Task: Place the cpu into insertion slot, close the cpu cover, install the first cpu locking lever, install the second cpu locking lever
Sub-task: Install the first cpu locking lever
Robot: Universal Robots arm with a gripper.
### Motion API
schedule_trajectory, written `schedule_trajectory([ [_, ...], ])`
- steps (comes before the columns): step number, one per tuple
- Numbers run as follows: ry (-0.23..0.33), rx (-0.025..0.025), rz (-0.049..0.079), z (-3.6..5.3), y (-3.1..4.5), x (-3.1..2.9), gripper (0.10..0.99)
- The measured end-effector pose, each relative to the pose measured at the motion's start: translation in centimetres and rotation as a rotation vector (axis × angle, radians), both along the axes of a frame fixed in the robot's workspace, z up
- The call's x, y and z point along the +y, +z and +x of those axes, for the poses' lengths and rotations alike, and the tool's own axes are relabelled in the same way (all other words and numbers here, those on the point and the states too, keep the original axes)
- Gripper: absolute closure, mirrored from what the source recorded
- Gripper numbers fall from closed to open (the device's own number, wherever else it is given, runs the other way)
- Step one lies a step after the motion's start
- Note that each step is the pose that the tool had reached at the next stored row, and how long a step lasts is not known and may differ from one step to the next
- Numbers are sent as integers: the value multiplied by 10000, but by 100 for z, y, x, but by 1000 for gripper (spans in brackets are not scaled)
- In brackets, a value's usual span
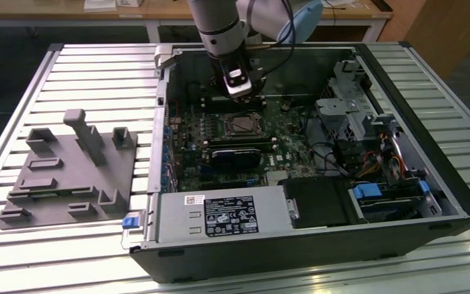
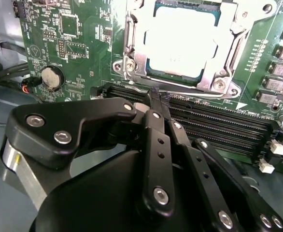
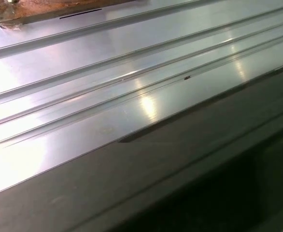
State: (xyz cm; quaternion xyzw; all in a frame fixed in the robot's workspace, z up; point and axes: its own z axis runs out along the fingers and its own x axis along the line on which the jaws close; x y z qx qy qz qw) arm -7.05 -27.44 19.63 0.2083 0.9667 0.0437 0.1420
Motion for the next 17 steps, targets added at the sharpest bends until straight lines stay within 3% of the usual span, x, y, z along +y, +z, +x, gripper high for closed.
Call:
schedule_trajectory([
  [17, -246, 0, -70, 0, -2, 0, 980],
])
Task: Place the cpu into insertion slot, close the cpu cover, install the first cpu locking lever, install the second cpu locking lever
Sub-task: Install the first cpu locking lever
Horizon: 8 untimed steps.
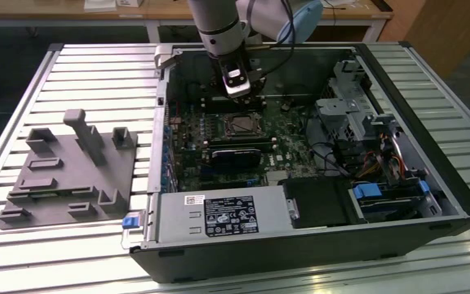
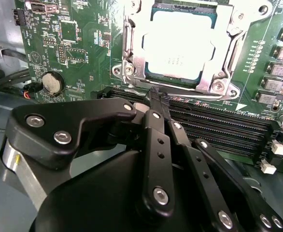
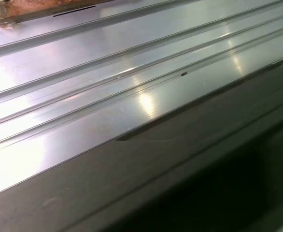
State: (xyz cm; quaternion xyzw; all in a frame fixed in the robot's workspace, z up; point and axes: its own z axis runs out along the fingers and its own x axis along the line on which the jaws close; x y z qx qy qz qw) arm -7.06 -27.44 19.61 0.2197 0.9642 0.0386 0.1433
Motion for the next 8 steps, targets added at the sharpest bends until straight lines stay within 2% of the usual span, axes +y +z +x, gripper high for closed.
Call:
schedule_trajectory([
  [8, 1, -1, 2, 1, -3, -9, 980],
])
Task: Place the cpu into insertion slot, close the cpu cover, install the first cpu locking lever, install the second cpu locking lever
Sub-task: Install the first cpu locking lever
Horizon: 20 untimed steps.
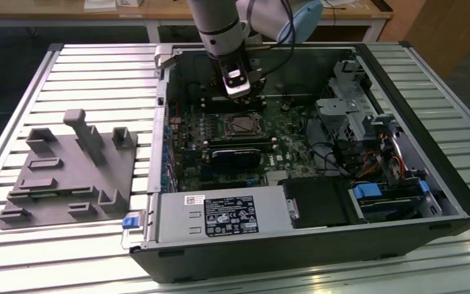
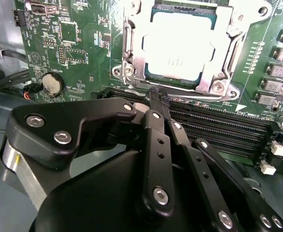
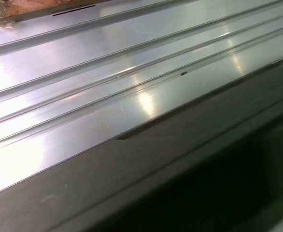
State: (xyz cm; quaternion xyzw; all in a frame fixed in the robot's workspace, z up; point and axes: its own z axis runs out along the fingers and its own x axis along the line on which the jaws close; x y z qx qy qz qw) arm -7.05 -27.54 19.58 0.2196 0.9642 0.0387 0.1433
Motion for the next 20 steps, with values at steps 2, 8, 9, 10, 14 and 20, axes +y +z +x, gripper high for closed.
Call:
schedule_trajectory([
  [2, 0, 1, -1, 0, -2, -3, 980],
  [8, 0, 2, -2, 0, -17, -16, 980],
  [9, -1, 1, -1, 1, -21, -17, 980],
  [10, -1, 1, -1, 2, -26, -18, 980],
  [14, -1, 3, -3, 13, -42, -22, 980],
  [20, -1, 3, -3, 46, -55, -35, 980],
])
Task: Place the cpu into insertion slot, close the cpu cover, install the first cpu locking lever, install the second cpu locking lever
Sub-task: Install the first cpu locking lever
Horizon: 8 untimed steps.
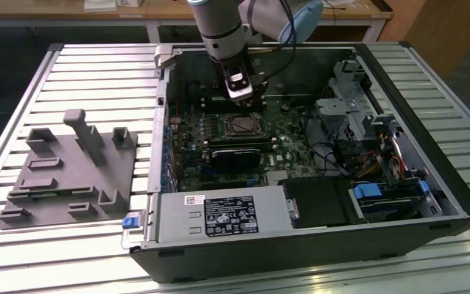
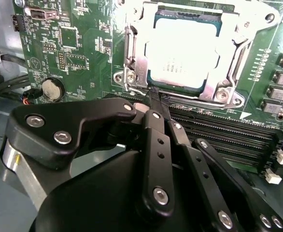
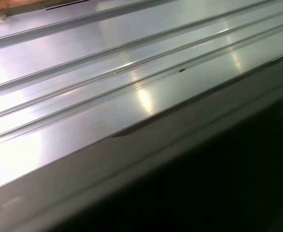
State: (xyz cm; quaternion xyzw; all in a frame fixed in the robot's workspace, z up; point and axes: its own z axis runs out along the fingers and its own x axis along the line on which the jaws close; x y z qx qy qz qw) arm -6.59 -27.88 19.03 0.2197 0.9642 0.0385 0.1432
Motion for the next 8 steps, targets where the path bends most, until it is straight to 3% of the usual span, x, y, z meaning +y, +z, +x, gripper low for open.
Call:
schedule_trajectory([
  [8, 1, -2, 12, 36, -1, -44, 980],
])
